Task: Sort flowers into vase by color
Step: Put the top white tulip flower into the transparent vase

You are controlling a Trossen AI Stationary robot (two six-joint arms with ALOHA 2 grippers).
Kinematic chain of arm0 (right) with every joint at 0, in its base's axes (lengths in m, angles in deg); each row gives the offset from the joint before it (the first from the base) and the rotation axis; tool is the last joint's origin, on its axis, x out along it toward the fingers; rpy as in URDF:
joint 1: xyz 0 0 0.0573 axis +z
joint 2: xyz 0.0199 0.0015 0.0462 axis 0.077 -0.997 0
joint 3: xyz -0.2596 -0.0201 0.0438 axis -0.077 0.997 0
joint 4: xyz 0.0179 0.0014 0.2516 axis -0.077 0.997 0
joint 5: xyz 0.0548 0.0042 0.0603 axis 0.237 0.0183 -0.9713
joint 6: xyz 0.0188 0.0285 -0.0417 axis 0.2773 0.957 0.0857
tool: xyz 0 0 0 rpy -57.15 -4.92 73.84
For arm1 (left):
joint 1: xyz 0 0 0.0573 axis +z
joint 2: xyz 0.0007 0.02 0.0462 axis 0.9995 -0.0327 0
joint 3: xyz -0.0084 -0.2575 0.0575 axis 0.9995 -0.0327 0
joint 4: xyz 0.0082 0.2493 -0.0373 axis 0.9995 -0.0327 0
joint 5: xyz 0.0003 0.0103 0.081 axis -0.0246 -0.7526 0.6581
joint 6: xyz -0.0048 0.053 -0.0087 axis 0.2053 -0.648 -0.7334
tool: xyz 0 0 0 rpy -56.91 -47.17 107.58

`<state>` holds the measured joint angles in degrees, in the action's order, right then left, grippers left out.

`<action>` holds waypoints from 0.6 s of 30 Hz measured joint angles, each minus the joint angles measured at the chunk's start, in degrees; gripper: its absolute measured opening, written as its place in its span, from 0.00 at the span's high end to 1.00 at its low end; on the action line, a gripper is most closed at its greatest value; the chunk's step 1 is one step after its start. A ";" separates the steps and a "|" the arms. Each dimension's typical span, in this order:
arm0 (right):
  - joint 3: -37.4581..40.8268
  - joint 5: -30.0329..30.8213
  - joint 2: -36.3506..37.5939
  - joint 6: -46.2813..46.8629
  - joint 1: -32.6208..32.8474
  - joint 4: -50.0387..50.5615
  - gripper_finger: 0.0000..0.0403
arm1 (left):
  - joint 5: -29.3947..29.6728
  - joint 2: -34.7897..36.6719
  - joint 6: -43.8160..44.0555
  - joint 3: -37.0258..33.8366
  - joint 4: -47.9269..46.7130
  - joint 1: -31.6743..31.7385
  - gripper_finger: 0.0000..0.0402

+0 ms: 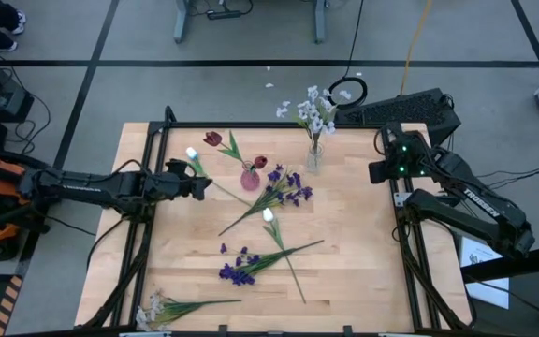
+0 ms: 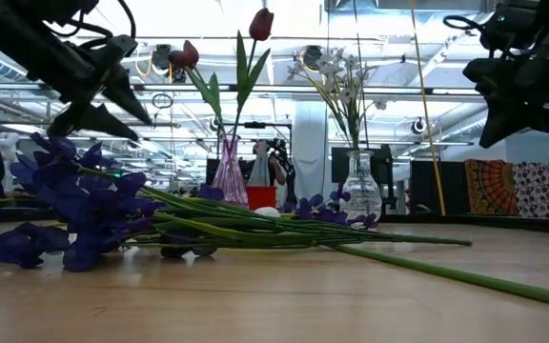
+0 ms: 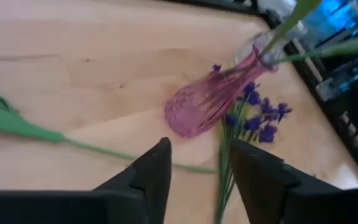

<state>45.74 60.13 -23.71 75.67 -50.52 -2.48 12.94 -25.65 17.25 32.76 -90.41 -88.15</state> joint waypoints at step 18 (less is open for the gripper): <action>0.00 0.10 0.00 -11.26 0.01 -1.42 1.00 | -5.92 -15.97 28.76 6.40 -13.99 13.22 0.55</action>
<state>45.74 60.23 -23.71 64.41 -50.50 -3.90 7.02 -41.62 46.02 39.17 -104.40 -74.93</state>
